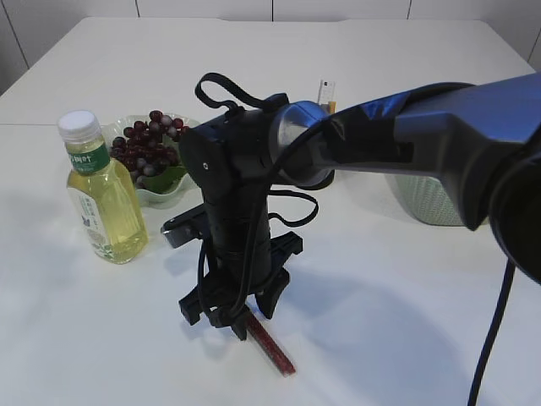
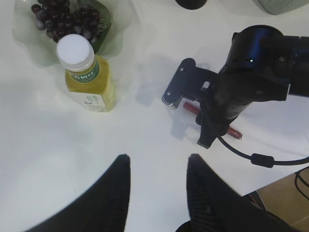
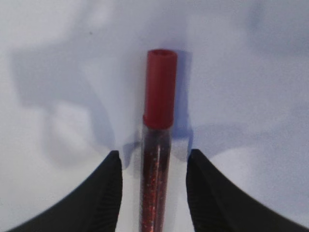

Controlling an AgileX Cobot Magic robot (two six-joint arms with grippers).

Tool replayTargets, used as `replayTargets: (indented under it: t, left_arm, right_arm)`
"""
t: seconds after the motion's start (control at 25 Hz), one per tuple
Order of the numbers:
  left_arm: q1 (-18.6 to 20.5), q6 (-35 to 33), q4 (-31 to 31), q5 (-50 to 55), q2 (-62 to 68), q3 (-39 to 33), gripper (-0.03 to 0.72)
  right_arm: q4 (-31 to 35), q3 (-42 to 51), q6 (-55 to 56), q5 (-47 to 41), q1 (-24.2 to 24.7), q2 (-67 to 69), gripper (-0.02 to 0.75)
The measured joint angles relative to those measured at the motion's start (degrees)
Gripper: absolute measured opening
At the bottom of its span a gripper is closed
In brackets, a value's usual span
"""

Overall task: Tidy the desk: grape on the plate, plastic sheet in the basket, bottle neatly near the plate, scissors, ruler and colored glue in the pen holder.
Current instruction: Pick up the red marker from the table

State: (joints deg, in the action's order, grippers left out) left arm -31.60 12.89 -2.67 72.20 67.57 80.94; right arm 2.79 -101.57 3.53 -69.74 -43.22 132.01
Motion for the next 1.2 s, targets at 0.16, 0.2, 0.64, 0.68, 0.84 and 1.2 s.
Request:
replayTargets:
  t: [0.16,0.2,0.64,0.68,0.84,1.2]
  left_arm:
    - [0.0,0.0,-0.2,0.0,0.0,0.0,0.289]
    - [0.0,0.0,-0.2,0.0,0.0,0.0,0.289]
    - [0.0,0.0,-0.6,0.0,0.2,0.0,0.289]
    - [0.0,0.0,-0.7,0.0,0.2,0.0,0.289]
    - [0.0,0.0,-0.9,0.0,0.2,0.0,0.289]
    - [0.0,0.0,-1.1,0.0,0.2,0.0,0.289]
  right_arm:
    - [0.0,0.0,0.0,0.1,0.0,0.1,0.357]
    - [0.0,0.0,0.0,0.1,0.0,0.2,0.357]
    - [0.0,-1.4,0.0,0.1,0.0,1.4,0.356]
    - [0.0,-1.7,0.0,0.1,0.0,1.6,0.349]
    - [0.0,-1.7,0.0,0.1,0.0,1.6,0.259]
    - [0.0,-2.4,0.0,0.1,0.0,1.6,0.164]
